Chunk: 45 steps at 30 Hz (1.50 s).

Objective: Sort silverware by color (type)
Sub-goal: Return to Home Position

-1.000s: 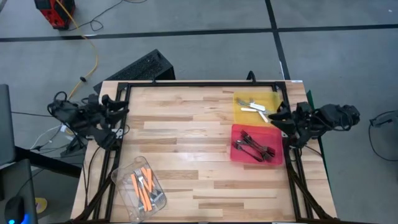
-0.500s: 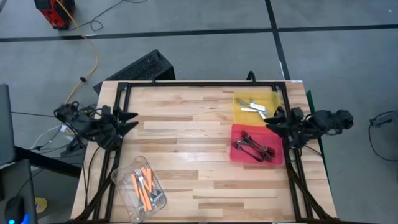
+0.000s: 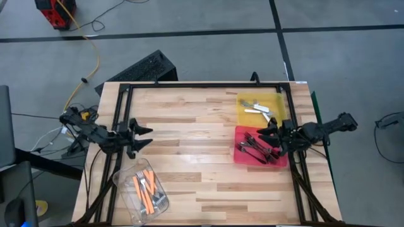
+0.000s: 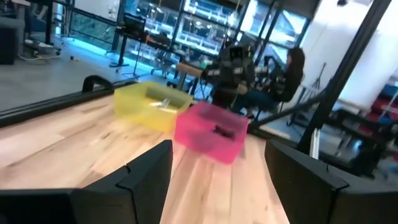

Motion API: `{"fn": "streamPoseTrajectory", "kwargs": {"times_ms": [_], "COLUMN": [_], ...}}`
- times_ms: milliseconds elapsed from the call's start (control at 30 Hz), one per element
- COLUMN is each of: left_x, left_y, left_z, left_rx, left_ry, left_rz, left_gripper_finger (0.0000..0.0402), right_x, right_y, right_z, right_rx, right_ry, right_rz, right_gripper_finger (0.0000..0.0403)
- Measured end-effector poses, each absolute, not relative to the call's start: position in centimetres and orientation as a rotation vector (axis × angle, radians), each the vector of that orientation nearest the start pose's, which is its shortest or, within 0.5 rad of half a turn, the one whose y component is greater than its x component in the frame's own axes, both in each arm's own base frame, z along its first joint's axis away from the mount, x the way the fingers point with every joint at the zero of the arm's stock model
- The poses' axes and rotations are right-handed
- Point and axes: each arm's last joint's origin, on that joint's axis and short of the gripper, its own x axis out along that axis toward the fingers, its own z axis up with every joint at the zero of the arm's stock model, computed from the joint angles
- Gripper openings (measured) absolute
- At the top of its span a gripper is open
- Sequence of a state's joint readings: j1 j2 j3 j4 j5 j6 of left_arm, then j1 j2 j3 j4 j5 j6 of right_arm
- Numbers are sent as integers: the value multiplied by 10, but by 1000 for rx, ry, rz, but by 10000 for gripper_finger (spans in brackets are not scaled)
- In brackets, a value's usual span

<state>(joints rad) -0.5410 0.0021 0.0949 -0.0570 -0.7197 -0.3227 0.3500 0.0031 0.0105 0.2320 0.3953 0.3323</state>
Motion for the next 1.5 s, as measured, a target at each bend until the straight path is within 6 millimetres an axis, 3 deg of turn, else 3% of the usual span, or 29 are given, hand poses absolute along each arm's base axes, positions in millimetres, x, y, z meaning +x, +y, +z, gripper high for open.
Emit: {"fn": "streamPoseTrajectory", "kwargs": {"times_ms": [167,367,700,1033,1200,1500], "left_x": [85,85,89,93,94,96], "left_y": [-28,-23,-12,2,5,4], "left_z": [176,176,176,175,175,173], "left_rx": [-317,-209,-92,-120,-109,-109], "left_ry": [-26,-26,-11,-12,-57,-80], "left_rz": [176,291,316,309,378,344], "left_gripper_finger": [242,242,242,242,242,242], "right_x": [92,93,95,96,97,98], "right_y": [21,18,15,9,7,6], "right_z": [184,180,172,170,170,168], "right_rx": [393,341,265,214,147,143], "right_ry": [-191,-154,-78,-59,-52,-27], "right_rz": [-18,-65,-57,-67,-67,-42], "right_gripper_finger": [159,159,159,159,159,159]}}
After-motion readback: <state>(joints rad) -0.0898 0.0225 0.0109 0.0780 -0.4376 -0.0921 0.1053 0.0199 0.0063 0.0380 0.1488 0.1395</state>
